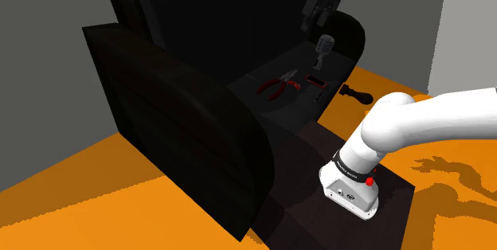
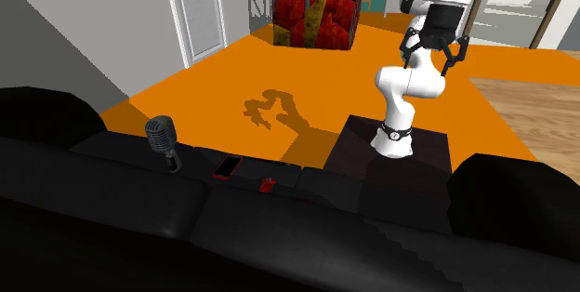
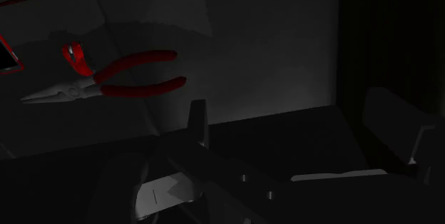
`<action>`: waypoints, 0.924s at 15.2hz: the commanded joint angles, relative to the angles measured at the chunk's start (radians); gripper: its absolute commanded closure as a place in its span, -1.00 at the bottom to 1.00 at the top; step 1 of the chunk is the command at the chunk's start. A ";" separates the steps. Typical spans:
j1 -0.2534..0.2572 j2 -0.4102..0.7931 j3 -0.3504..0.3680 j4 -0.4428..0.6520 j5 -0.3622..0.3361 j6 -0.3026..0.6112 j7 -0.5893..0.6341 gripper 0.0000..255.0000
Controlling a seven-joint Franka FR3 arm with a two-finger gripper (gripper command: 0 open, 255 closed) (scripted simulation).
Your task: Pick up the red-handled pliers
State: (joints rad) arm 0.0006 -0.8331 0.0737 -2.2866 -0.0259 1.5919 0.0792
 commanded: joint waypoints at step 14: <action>-0.136 0.320 -0.068 -0.062 -0.025 0.346 0.147 -1.00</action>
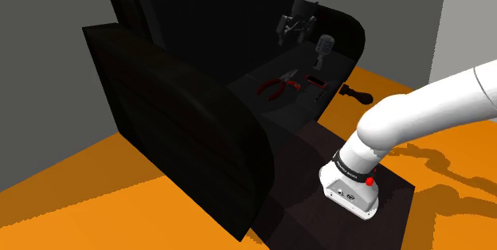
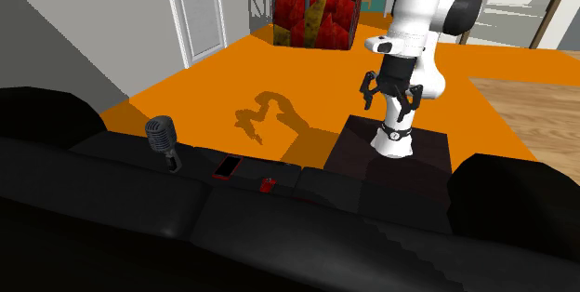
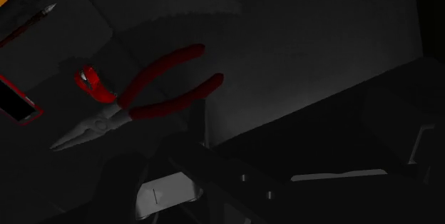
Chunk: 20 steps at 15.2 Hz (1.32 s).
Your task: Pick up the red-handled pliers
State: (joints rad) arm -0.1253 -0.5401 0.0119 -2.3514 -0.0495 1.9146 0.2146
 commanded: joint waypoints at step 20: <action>-0.168 0.646 -0.147 0.183 0.061 0.400 0.174 -1.00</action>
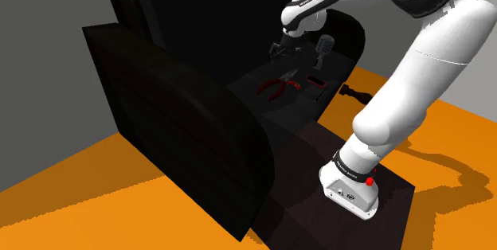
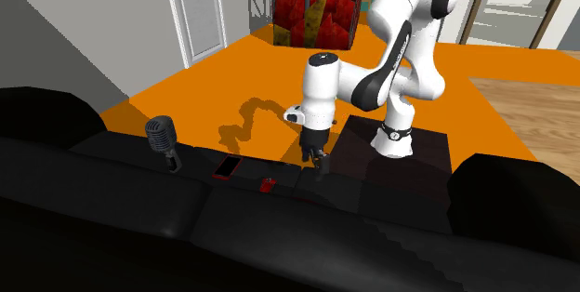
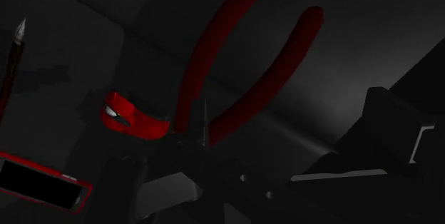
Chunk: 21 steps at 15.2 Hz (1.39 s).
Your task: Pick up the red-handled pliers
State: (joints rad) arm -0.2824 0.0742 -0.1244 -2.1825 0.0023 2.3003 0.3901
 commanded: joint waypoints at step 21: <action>-0.145 0.502 -0.041 0.255 0.178 0.190 0.023 -1.00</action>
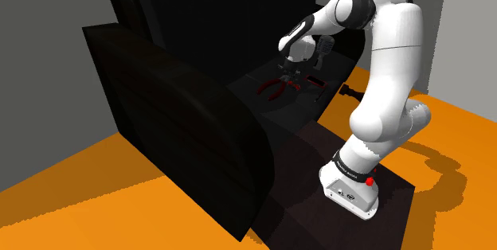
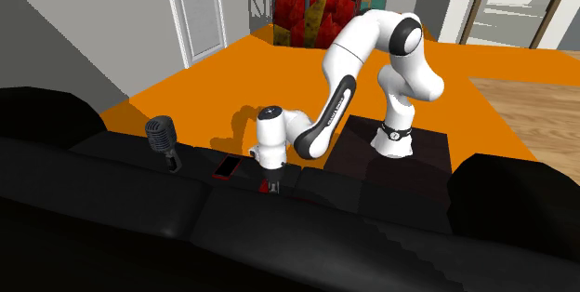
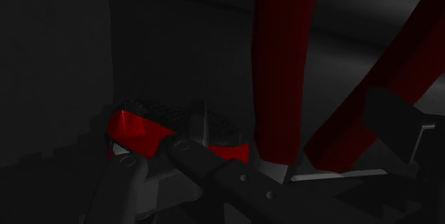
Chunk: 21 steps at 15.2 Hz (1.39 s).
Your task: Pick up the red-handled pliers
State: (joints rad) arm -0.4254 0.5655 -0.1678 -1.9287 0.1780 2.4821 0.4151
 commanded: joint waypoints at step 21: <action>0.012 -0.090 -0.018 -0.003 -0.025 -0.087 0.017 1.00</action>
State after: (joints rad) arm -0.4133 0.4854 -0.1835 -1.9335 0.1560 2.4068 0.4316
